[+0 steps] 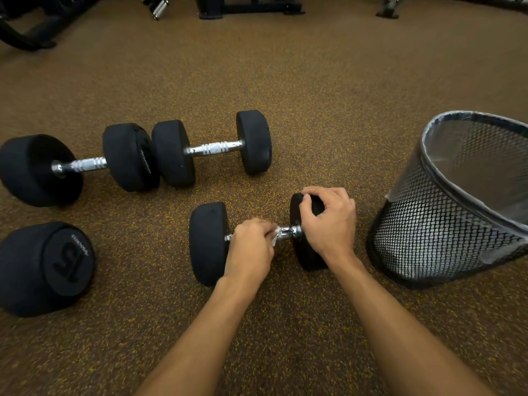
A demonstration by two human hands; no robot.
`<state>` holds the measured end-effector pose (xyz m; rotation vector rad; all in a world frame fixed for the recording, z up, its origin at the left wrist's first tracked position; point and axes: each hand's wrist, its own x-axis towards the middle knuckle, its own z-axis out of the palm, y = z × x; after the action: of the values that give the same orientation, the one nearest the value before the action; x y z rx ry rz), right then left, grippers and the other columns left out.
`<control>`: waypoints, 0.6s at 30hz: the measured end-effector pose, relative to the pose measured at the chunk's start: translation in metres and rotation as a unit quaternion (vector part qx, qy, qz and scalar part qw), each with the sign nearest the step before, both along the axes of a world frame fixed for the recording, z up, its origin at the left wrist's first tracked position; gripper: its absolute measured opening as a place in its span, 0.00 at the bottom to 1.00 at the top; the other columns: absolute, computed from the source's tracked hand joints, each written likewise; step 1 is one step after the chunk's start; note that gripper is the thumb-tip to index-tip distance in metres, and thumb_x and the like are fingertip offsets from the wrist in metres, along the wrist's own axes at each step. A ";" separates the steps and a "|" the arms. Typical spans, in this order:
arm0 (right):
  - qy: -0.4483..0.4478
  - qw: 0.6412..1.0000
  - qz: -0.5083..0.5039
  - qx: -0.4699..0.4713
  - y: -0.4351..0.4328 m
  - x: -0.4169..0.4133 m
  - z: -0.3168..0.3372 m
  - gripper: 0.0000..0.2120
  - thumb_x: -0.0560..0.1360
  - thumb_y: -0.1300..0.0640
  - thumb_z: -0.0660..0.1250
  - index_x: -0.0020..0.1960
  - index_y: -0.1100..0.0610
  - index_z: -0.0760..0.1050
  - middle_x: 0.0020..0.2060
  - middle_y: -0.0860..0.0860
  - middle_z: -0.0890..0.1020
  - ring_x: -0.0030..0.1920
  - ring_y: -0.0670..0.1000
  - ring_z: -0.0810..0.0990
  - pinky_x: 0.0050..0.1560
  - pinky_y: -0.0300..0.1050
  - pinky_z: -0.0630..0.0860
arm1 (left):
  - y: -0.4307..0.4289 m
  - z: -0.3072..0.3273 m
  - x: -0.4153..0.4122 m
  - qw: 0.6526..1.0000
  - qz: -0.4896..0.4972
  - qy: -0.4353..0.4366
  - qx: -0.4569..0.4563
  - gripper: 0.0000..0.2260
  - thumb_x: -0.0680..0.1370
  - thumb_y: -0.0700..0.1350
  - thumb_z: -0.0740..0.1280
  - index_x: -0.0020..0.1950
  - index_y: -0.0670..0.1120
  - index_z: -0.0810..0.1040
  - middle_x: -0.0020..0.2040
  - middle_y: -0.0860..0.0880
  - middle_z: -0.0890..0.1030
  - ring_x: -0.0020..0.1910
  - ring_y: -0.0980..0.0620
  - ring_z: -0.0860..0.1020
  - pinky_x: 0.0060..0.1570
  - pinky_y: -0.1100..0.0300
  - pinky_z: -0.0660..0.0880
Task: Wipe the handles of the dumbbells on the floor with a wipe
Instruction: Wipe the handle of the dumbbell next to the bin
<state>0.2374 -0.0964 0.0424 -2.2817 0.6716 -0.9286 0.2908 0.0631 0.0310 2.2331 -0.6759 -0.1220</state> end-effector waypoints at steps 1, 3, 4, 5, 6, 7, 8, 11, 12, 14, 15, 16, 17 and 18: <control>-0.002 1.000 0.000 -0.001 0.000 -0.001 0.000 0.10 0.79 0.50 0.67 0.54 0.48 0.86 0.50 0.41 0.86 0.55 0.45 0.78 0.61 0.47 0.70 | 0.000 -0.005 -0.004 0.999 0.015 0.007 -0.040 0.07 0.81 0.38 0.72 0.57 0.41 0.88 0.57 0.44 0.86 0.57 0.50 0.81 0.61 0.75 0.67; -0.005 1.000 0.000 -0.003 0.001 -0.001 0.002 0.10 0.78 0.50 0.67 0.54 0.48 0.86 0.50 0.41 0.86 0.55 0.45 0.78 0.61 0.48 0.70 | -0.002 -0.015 -0.008 0.994 0.043 0.036 -0.096 0.07 0.80 0.36 0.73 0.56 0.38 0.88 0.59 0.42 0.86 0.59 0.51 0.80 0.62 0.80 0.63; -0.005 1.000 0.001 -0.002 0.002 -0.001 0.002 0.10 0.78 0.50 0.67 0.54 0.48 0.86 0.50 0.41 0.86 0.55 0.45 0.78 0.61 0.48 0.70 | -0.004 -0.018 -0.008 0.992 0.040 0.046 -0.112 0.07 0.80 0.35 0.72 0.57 0.37 0.87 0.60 0.41 0.85 0.60 0.52 0.79 0.63 0.81 0.62; -0.005 1.000 0.001 0.000 0.002 -0.001 0.003 0.10 0.78 0.50 0.67 0.54 0.48 0.86 0.50 0.41 0.86 0.55 0.45 0.78 0.62 0.48 0.70 | -0.007 -0.019 -0.008 0.991 0.029 0.052 -0.121 0.08 0.80 0.34 0.72 0.57 0.37 0.87 0.60 0.40 0.85 0.60 0.52 0.78 0.64 0.81 0.60; -0.005 1.000 0.001 0.001 0.002 -0.001 0.003 0.10 0.78 0.50 0.67 0.54 0.48 0.86 0.49 0.42 0.86 0.55 0.45 0.78 0.62 0.49 0.71 | -0.008 -0.020 -0.007 0.990 0.017 0.053 -0.126 0.08 0.80 0.33 0.71 0.58 0.36 0.87 0.60 0.40 0.85 0.60 0.52 0.78 0.66 0.82 0.57; -0.005 1.000 0.000 0.002 0.002 0.000 0.003 0.10 0.78 0.50 0.67 0.54 0.47 0.86 0.49 0.42 0.86 0.55 0.45 0.79 0.62 0.49 0.71 | -0.009 -0.021 -0.007 0.991 0.014 0.048 -0.128 0.08 0.81 0.34 0.71 0.58 0.36 0.87 0.60 0.40 0.85 0.60 0.52 0.78 0.69 0.80 0.55; -0.005 1.000 -0.002 0.003 0.002 0.000 0.003 0.10 0.78 0.50 0.67 0.54 0.47 0.86 0.49 0.42 0.86 0.55 0.45 0.78 0.62 0.50 0.71 | -0.008 -0.023 -0.006 0.991 0.021 0.038 -0.125 0.07 0.81 0.35 0.71 0.57 0.37 0.87 0.60 0.41 0.86 0.60 0.52 0.78 0.75 0.73 0.54; -0.008 1.000 -0.003 0.005 0.001 -0.001 0.003 0.10 0.78 0.50 0.67 0.54 0.48 0.86 0.49 0.42 0.86 0.55 0.45 0.78 0.63 0.50 0.71 | -0.003 -0.036 -0.010 0.990 0.067 -0.007 -0.120 0.10 0.81 0.40 0.69 0.55 0.37 0.88 0.58 0.41 0.86 0.58 0.49 0.80 0.80 0.39 0.60; -0.007 1.000 -0.002 0.006 0.001 -0.001 0.003 0.10 0.78 0.50 0.68 0.54 0.48 0.86 0.49 0.42 0.86 0.55 0.45 0.78 0.63 0.50 0.71 | -0.003 -0.039 -0.011 0.990 0.072 -0.015 -0.120 0.12 0.80 0.41 0.68 0.55 0.37 0.88 0.57 0.41 0.86 0.58 0.47 0.81 0.79 0.36 0.61; -0.006 1.000 0.000 0.004 0.002 -0.001 0.003 0.09 0.78 0.51 0.68 0.54 0.48 0.86 0.49 0.42 0.86 0.56 0.46 0.79 0.63 0.50 0.71 | -0.008 -0.042 -0.010 0.992 0.053 -0.016 -0.115 0.10 0.81 0.40 0.69 0.55 0.38 0.87 0.57 0.41 0.86 0.58 0.44 0.82 0.81 0.42 0.58; -0.006 1.000 0.001 0.002 0.002 -0.001 0.003 0.09 0.78 0.51 0.68 0.54 0.48 0.86 0.49 0.42 0.86 0.56 0.46 0.79 0.62 0.51 0.72 | -0.011 -0.041 -0.009 0.993 0.035 -0.009 -0.112 0.08 0.81 0.39 0.70 0.56 0.38 0.87 0.57 0.42 0.86 0.58 0.45 0.82 0.82 0.48 0.55; -0.008 1.000 0.002 -0.001 0.002 -0.001 0.003 0.09 0.78 0.51 0.68 0.54 0.48 0.86 0.49 0.42 0.86 0.56 0.46 0.79 0.62 0.51 0.72 | -0.012 -0.039 -0.009 0.993 0.020 -0.005 -0.116 0.08 0.82 0.39 0.71 0.57 0.39 0.87 0.58 0.43 0.86 0.58 0.47 0.82 0.82 0.53 0.53; -0.011 1.000 0.001 -0.003 0.001 -0.001 0.002 0.09 0.78 0.51 0.68 0.53 0.48 0.86 0.49 0.42 0.86 0.55 0.47 0.79 0.62 0.51 0.72 | -0.012 -0.038 -0.009 0.992 0.011 -0.001 -0.126 0.08 0.82 0.40 0.70 0.57 0.39 0.87 0.57 0.43 0.86 0.56 0.52 0.81 0.82 0.54 0.52; -0.014 1.000 0.000 -0.004 0.001 -0.001 0.002 0.09 0.78 0.51 0.68 0.53 0.48 0.86 0.49 0.42 0.87 0.55 0.47 0.79 0.62 0.52 0.72 | -0.009 -0.038 -0.008 0.990 0.012 0.002 -0.138 0.09 0.82 0.41 0.70 0.57 0.39 0.87 0.58 0.43 0.86 0.55 0.56 0.79 0.82 0.53 0.52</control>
<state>0.2363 -0.0956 0.0440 -2.2718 0.6583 -0.9625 0.2824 0.0541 -0.0072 1.9735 -0.6242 -0.0185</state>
